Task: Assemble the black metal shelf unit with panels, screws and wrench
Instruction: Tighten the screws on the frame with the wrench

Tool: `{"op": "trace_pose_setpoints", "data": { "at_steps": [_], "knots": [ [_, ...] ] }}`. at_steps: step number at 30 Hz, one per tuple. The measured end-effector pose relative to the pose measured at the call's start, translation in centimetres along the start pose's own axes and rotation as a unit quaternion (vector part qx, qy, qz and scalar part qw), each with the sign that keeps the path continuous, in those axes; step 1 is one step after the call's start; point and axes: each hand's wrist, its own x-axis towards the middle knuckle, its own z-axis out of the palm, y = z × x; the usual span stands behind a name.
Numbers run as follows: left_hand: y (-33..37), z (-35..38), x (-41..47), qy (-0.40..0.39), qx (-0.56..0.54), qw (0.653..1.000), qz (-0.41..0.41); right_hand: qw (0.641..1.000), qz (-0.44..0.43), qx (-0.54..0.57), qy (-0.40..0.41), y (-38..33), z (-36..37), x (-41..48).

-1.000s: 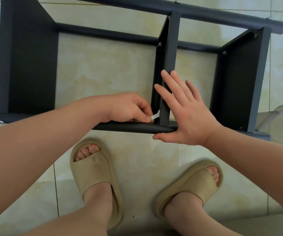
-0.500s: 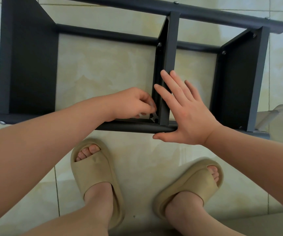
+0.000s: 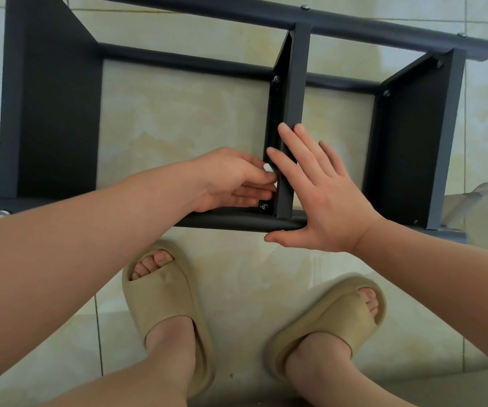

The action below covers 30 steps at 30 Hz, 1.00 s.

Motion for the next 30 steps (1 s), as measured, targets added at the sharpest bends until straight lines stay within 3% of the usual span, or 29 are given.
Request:
{"op": "trace_pose_setpoints", "data": {
  "at_steps": [14, 30],
  "knots": [
    [0.16, 0.04, -0.36, -0.013, 0.011, 1.0, 0.0, 1.0, 0.0, 0.003, -0.001, -0.03, -0.01, 0.01],
    [0.31, -0.18, -0.35, -0.054, 0.004, 0.997, -0.057, 1.0, 0.0, -0.005, 0.0, -0.04, -0.02, 0.0]
  ]
}}
